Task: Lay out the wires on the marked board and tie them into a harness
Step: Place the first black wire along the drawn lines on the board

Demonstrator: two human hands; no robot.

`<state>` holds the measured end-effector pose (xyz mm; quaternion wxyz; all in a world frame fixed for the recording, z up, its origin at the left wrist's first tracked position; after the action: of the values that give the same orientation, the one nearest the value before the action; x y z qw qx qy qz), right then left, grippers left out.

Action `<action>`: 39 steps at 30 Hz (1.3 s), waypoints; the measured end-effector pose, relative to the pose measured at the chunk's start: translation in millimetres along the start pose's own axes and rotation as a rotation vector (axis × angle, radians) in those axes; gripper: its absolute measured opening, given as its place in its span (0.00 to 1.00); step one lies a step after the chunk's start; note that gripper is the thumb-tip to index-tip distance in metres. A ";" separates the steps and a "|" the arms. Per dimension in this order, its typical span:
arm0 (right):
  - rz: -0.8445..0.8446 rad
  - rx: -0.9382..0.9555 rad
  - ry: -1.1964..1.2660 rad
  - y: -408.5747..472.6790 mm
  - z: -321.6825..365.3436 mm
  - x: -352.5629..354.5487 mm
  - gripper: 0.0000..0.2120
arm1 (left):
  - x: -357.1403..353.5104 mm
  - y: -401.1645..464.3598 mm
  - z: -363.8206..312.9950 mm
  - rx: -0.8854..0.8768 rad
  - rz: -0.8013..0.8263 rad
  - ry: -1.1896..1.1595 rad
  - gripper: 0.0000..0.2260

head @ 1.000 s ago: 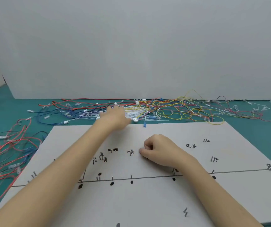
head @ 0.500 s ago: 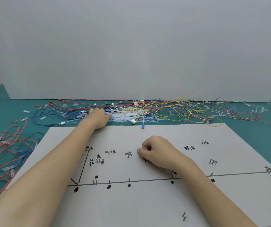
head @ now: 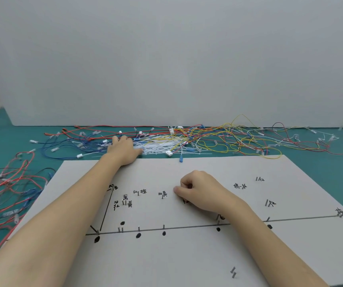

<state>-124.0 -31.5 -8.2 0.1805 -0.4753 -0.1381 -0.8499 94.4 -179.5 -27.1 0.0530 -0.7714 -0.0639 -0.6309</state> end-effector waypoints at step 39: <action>-0.005 0.018 -0.012 1.4 0.0 0.0 0.20 | 28.4 -15.0 1.9 -0.078 -0.330 -0.352 0.11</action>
<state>-123.4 -32.8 -8.2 0.1818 -0.4784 -0.1479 -0.8463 99.3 -163.5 0.4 -0.0926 -0.8500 -0.1732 -0.4887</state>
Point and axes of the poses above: each hand's wrist, its own y-axis towards the middle knuckle, its own x-axis out of the back of the hand, z = x × y, the point moved 10 cm from there along y, towards the middle knuckle, and after that the axes turned 5 degrees about x, right-handed, at the moved point
